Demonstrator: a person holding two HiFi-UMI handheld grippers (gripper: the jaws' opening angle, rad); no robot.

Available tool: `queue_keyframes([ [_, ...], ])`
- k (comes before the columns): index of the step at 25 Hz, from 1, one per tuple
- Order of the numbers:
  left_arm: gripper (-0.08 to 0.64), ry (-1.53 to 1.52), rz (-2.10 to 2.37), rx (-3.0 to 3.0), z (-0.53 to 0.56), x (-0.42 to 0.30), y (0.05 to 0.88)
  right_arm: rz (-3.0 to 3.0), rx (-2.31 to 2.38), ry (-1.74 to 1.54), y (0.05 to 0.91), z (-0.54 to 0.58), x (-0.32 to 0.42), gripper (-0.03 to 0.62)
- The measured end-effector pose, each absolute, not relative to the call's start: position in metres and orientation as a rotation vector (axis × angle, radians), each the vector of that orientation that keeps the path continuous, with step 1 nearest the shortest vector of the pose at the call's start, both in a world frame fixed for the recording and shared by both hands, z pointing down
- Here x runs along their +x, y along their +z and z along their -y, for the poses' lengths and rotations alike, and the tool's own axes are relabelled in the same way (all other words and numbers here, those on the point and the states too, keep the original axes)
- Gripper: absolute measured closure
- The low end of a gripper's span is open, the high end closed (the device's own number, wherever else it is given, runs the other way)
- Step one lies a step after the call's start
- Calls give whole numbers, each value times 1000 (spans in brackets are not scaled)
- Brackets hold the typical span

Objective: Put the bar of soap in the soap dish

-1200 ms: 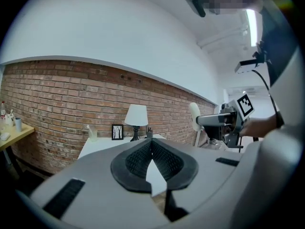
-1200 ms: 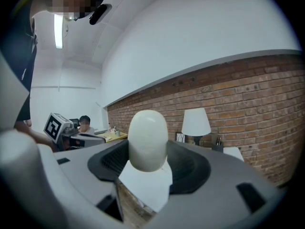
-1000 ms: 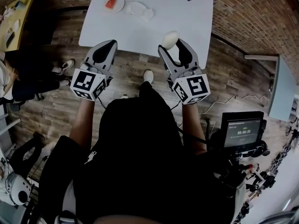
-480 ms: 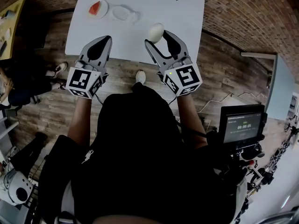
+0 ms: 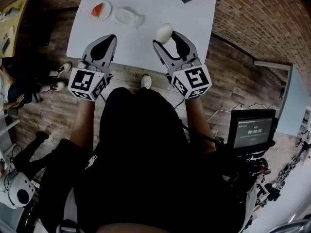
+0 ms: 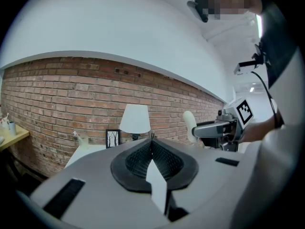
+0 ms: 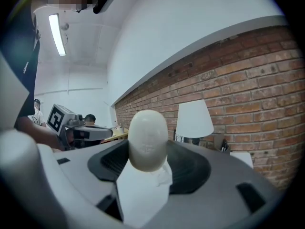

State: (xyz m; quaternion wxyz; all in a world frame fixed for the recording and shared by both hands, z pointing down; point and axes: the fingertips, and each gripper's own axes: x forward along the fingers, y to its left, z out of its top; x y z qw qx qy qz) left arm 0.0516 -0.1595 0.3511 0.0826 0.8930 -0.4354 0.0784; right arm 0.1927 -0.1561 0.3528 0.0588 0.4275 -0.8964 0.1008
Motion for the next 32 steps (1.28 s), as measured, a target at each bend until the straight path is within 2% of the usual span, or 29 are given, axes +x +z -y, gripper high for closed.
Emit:
queue_keyframes([
  [11, 554, 259, 1344, 2610, 173, 35, 358, 2705, 1222, 348, 365, 177, 179, 339],
  [23, 554, 274, 1100, 2673, 194, 28, 385, 2617, 1329, 387, 381, 196, 139, 339],
  [32, 554, 299, 1022, 2669, 217, 23, 415, 2551, 1376, 333, 393, 218, 137, 339],
])
